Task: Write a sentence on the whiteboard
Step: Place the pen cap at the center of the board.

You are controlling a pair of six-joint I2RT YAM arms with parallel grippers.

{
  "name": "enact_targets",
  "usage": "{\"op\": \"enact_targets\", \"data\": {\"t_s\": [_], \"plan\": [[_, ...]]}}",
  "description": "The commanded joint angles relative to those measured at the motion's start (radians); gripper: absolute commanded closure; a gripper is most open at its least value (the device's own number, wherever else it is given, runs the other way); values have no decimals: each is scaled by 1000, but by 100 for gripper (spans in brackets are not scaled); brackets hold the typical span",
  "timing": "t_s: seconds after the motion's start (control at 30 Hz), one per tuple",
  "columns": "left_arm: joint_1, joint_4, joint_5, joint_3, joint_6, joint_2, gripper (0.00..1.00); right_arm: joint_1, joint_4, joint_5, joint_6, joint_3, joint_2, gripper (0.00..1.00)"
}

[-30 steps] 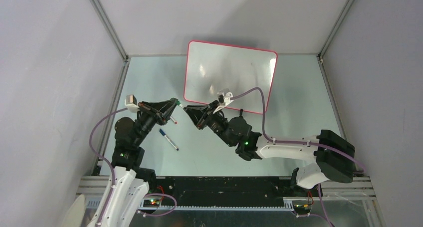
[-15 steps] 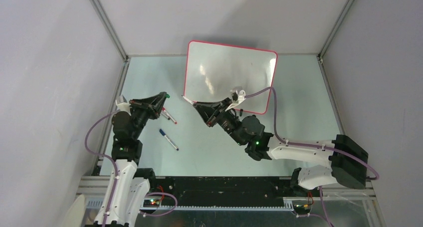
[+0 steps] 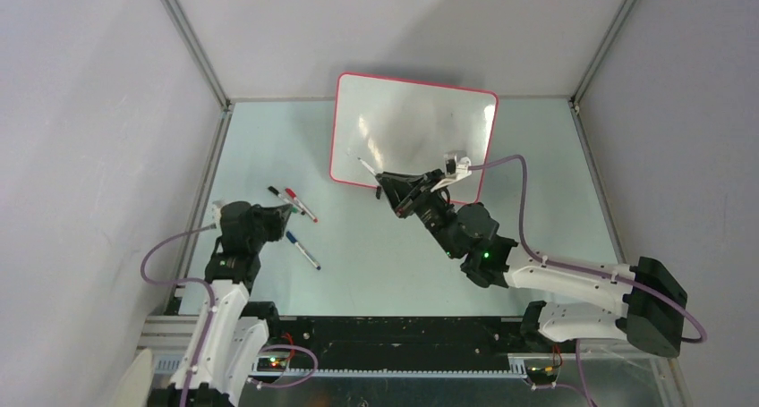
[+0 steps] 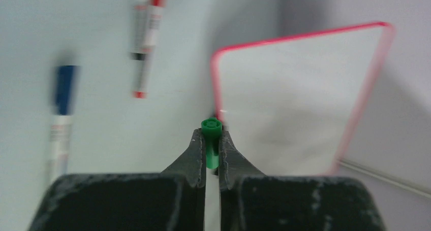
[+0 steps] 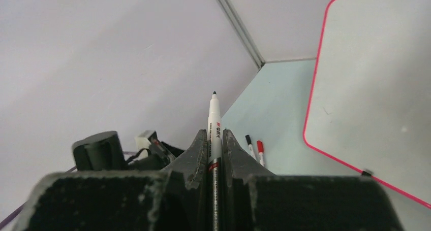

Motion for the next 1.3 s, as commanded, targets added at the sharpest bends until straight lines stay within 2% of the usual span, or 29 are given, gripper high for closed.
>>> {"op": "enact_targets", "data": {"t_s": [0.0, 0.13, 0.47, 0.53, 0.6, 0.77, 0.87, 0.93, 1.13, 1.27], "plan": [[-12, -162, -155, -8, 114, 93, 100, -8, -37, 63, 11, -8, -35, 100], [-56, -186, -197, 2, 141, 203, 100, -9, -42, 82, 15, -8, -34, 100], [-68, -67, -192, -4, 160, 379, 99, -9, -42, 83, 8, -9, -33, 100], [-69, -83, -211, 11, 159, 393, 88, -10, -44, 87, 7, -12, -38, 100], [-69, -88, -222, 19, 157, 393, 82, -10, -43, 91, 6, -15, -41, 100], [-69, -84, -235, 20, 145, 376, 76, -11, -44, 95, 5, -19, -48, 100], [-69, -71, -225, 19, 144, 361, 58, -12, -44, 96, 3, -23, -55, 100], [-69, -62, -219, 11, 138, 347, 50, -11, -45, 98, 1, -25, -60, 100], [-68, -71, -219, 8, 142, 273, 49, -15, -51, 101, -1, -35, -78, 100], [-69, 75, -118, -7, 257, 211, 50, -25, -71, 99, -4, -35, -92, 100]]}}
